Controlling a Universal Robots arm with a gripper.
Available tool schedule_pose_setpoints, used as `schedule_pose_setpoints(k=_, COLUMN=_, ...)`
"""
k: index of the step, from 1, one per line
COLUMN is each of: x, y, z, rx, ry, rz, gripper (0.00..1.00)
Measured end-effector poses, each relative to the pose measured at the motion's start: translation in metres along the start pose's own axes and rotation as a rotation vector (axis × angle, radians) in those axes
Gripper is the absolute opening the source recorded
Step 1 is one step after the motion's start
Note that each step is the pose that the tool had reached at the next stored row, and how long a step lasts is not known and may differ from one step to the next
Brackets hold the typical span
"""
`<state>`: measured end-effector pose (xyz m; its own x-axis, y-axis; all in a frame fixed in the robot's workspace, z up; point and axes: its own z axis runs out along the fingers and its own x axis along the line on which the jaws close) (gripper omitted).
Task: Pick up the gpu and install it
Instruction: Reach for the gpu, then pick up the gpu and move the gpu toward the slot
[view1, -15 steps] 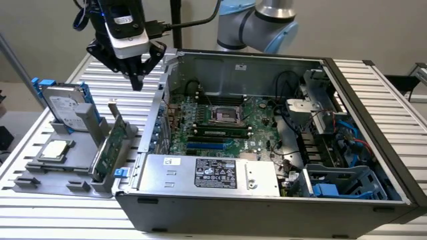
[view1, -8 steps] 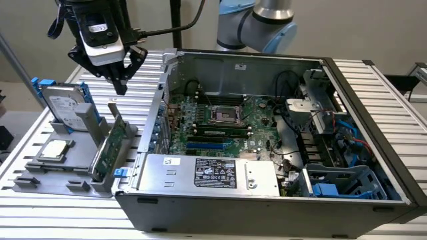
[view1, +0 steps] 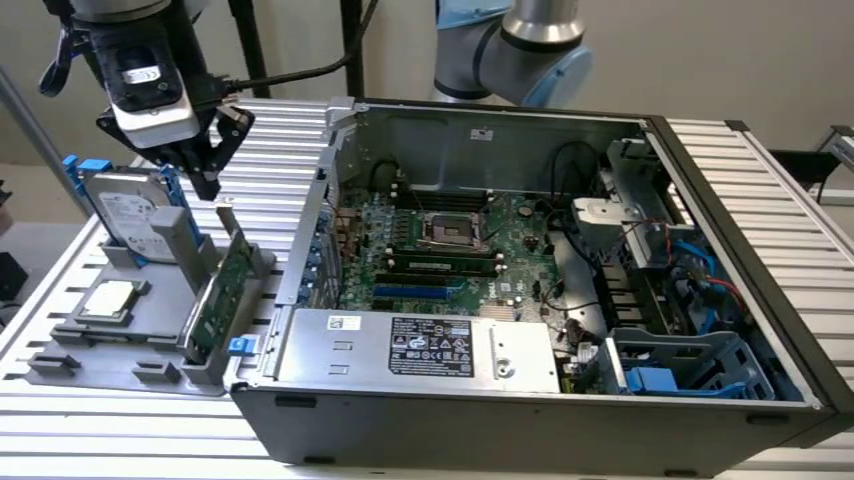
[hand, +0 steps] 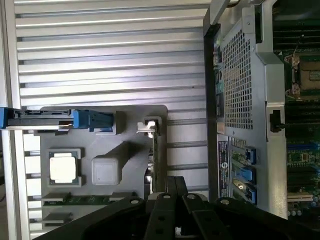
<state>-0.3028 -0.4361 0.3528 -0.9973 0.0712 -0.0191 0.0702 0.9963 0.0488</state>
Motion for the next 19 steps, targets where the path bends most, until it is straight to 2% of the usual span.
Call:
schedule_pose_setpoints(k=5, x=0.022, y=-0.0064, z=0.0027, rx=0.0000, ry=0.0001, rz=0.000, gripper=0.11)
schedule_pose_setpoints(k=6, x=0.030, y=-0.0121, z=0.0024, rx=-0.0001, ry=-0.0001, rz=0.000, gripper=0.11)
schedule_pose_setpoints(k=7, x=0.032, y=-0.0159, z=0.0021, rx=-0.0001, ry=-0.0002, rz=0.000, gripper=0.11)
schedule_pose_setpoints(k=9, x=0.033, y=-0.0216, z=0.0019, rx=-0.0001, ry=-0.0002, rz=0.000, gripper=0.11)
schedule_pose_setpoints(k=19, x=0.033, y=-0.0216, z=0.0018, rx=-0.0008, ry=-0.0001, rz=0.000, gripper=0.11)
